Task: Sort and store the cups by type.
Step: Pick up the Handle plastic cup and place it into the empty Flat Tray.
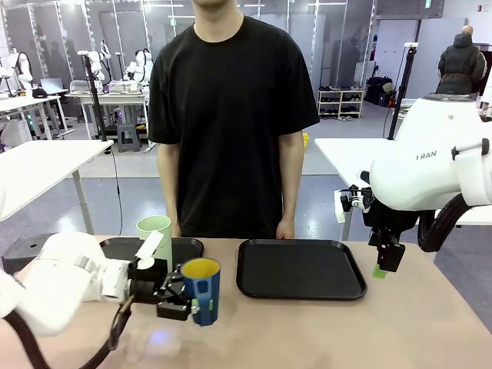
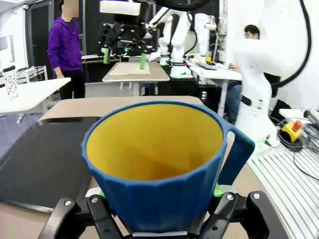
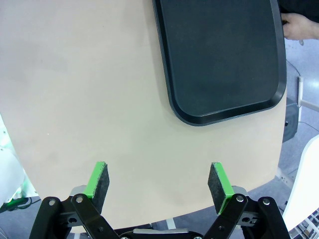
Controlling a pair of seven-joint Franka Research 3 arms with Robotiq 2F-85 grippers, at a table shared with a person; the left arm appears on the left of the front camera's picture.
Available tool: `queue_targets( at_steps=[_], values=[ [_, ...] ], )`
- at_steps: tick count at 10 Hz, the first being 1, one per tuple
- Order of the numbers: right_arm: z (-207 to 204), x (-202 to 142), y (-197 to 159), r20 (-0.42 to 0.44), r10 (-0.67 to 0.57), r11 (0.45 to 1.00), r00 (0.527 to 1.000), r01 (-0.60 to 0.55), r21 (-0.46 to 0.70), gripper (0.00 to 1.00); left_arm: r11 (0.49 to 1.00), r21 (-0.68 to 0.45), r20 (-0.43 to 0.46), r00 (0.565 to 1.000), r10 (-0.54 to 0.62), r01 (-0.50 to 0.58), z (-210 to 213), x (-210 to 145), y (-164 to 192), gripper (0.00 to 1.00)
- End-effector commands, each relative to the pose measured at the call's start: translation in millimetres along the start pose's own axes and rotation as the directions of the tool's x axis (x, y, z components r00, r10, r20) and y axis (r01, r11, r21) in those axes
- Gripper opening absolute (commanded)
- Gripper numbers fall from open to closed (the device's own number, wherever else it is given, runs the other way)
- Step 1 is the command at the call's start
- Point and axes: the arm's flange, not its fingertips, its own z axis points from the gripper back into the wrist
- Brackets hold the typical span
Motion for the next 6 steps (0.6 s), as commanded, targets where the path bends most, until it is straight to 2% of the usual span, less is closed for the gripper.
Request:
queue_targets(
  at_steps=[1, 3, 4, 5, 6],
  values=[
    [0, 0, 0, 0.002, -0.011, 1.0, 1.0, 0.011, -0.009, 1.0, 0.998, 0.048, -0.017, 0.999, -0.038, 0.039, -41, -2, 18, 0.73],
    [0, 0, 0, 0.002, -0.011, 1.0, 1.0, 0.011, -0.009, 1.0, 0.992, 0.119, -0.016, 0.999, -0.039, 0.041, -74, 1, 34, 0.73],
    [0, 0, 0, 0.002, -0.011, 1.0, 1.0, 0.011, -0.009, 1.0, 0.98, 0.197, 0.017, 1.0, -0.02, 0.016, -86, 3, 46, 0.73],
    [0, 0, 0, 0.002, -0.011, 1.0, 1.0, 0.011, -0.009, 1.0, 0.974, 0.227, 0.034, 0.999, -0.025, 0.016, -96, 3, 54, 0.73],
    [0, 0, 0, 0.002, -0.011, 1.0, 1.0, 0.011, -0.009, 1.0, 0.965, 0.26, 0.017, 0.999, -0.043, 0.037, -105, 2, 61, 0.73]
  ],
)
